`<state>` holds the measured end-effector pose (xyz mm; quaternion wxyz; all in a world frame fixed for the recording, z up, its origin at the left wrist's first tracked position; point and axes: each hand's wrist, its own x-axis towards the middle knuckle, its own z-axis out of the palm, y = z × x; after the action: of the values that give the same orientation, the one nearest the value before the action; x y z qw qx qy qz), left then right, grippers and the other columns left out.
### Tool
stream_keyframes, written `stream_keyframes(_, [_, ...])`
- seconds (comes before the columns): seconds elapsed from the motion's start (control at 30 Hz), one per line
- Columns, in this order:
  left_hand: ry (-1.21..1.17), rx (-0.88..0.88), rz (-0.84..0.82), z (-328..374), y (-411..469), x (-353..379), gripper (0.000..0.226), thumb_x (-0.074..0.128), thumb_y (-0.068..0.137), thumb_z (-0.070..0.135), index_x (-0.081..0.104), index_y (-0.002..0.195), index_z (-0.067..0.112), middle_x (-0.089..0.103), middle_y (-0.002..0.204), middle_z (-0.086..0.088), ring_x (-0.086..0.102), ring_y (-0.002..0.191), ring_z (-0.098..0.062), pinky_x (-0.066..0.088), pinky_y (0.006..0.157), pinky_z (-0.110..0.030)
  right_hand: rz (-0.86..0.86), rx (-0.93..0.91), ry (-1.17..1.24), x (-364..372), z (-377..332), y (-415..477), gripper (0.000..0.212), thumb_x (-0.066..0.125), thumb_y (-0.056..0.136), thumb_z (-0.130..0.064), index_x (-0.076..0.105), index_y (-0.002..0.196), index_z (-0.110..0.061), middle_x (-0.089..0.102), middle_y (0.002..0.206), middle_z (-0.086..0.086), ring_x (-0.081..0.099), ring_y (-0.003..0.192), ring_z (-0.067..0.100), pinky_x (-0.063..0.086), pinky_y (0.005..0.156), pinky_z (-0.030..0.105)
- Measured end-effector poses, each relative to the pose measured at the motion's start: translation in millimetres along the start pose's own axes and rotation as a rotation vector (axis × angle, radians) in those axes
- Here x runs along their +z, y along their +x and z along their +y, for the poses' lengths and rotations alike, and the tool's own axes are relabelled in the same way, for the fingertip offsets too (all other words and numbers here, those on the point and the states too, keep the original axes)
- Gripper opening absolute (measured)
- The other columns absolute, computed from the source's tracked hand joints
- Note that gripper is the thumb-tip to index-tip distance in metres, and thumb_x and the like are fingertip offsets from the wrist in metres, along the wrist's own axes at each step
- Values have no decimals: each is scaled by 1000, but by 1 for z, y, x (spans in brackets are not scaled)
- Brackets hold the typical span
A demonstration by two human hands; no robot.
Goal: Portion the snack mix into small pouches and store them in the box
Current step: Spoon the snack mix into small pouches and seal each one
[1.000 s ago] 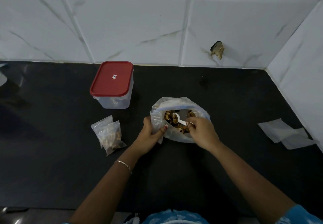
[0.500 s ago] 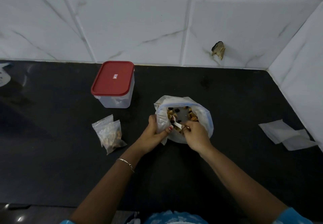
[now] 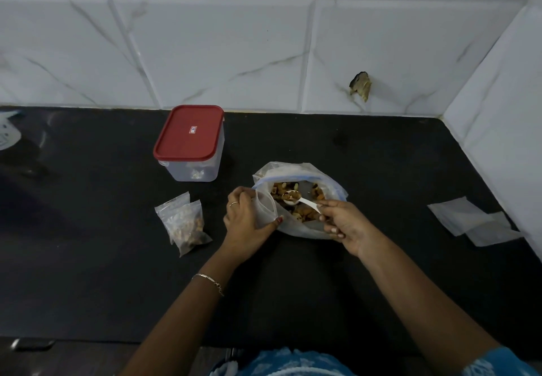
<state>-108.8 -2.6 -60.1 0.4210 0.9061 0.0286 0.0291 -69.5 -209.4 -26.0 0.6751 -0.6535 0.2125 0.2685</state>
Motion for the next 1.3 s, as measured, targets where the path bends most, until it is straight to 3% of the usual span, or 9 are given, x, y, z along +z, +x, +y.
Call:
stream_keyframes(0.2, [107, 5, -52, 3, 4, -1, 69, 71, 78, 52, 36, 130, 25, 40, 135, 3, 37, 127, -14, 19, 111, -40, -18, -75, -75, -9, -12, -23, 19, 50, 99, -13, 65, 109, -13, 50, 67, 1, 32, 38, 3, 22, 33, 14])
stream_keyframes(0.47, [169, -2, -77, 6, 15, -3, 72, 69, 71, 65, 43, 127, 28, 49, 132, 5, 42, 125, -15, 17, 114, -48, -87, -154, -153, 0, -30, -52, 18, 52, 98, -13, 67, 107, -11, 49, 62, 0, 31, 40, 5, 22, 34, 14])
stream_keyframes(0.67, [74, 5, -76, 7, 12, -7, 66, 69, 71, 64, 46, 123, 30, 54, 123, 12, 47, 118, -9, 19, 110, -44, -36, -243, -326, 18, -31, -54, 17, 51, 98, -13, 68, 102, -12, 48, 63, 0, 33, 39, 2, 24, 38, 15])
stream_keyframes(0.8, [-9, -1, -68, 13, 10, -9, 64, 73, 71, 59, 44, 121, 32, 53, 117, 18, 49, 113, -6, 26, 109, -40, 64, -446, -673, 30, -33, -54, 21, 51, 97, -18, 71, 103, -20, 64, 75, 0, 53, 58, 4, 44, 55, 22])
stream_keyframes(0.9, [-116, -55, -69, 12, 9, -9, 64, 74, 64, 62, 42, 115, 39, 55, 109, 21, 57, 107, -6, 45, 100, -46, 157, -644, -967, 38, -31, -53, 24, 48, 98, -21, 70, 106, -25, 67, 71, -4, 56, 57, 6, 47, 57, 28])
stream_keyframes(0.97, [-155, -76, -63, 12, 8, -9, 69, 73, 61, 66, 44, 117, 38, 59, 111, 17, 61, 103, -9, 52, 92, -45, 213, -725, -1068, 43, -29, -52, 26, 46, 99, -22, 70, 108, -25, 66, 71, -3, 57, 58, 7, 46, 56, 24])
stream_keyframes(1.13, [-182, -93, -58, 9, 12, -8, 80, 73, 62, 65, 46, 127, 26, 60, 123, 7, 59, 111, -10, 52, 94, -40, 253, -902, -1221, 48, -28, -51, 28, 44, 100, -25, 67, 116, -25, 68, 91, -9, 59, 78, 4, 31, 56, 8])
stream_keyframes(1.23, [-216, -92, -67, 5, 15, -9, 73, 78, 69, 51, 47, 128, 24, 59, 124, 5, 58, 112, -10, 52, 94, -38, 230, -1118, -1417, 45, -28, -51, 26, 54, 94, -18, 67, 116, -19, 68, 103, 2, 65, 90, 20, 47, 68, 25])
stream_keyframes(1.3, [-242, -84, -81, 4, 16, -9, 68, 79, 72, 44, 47, 129, 24, 58, 125, 5, 57, 114, -10, 52, 95, -38, 249, -1257, -1592, 41, -27, -51, 30, 72, 79, -15, 70, 108, -16, 68, 94, 5, 67, 77, 24, 51, 61, 35])
